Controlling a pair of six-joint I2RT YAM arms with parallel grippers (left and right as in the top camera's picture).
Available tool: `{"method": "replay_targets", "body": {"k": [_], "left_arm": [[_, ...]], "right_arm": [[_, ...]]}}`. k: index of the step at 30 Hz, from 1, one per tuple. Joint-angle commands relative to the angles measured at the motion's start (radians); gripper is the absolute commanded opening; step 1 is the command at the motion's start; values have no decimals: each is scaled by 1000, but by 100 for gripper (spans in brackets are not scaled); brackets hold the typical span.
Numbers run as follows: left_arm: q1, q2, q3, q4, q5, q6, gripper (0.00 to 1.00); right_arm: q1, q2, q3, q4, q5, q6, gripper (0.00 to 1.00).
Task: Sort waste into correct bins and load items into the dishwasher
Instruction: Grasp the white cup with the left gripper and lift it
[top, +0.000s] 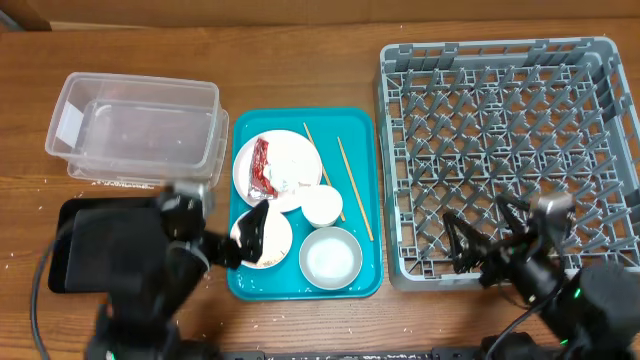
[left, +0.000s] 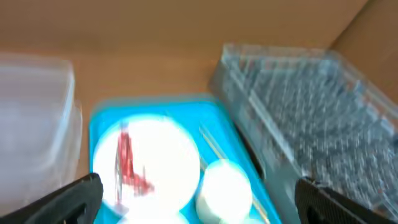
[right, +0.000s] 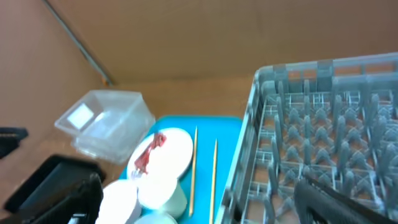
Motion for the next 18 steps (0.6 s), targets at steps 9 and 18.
{"method": "replay_targets", "body": {"k": [9,18], "left_arm": [[-37,633,406,-232,352,-1,100],[-171,821,406,-287,66,-58,100]], "right_arm": [[-7,411,319,-213,-242,3,100],[-7,492,319,-243,-241,31,100]]}}
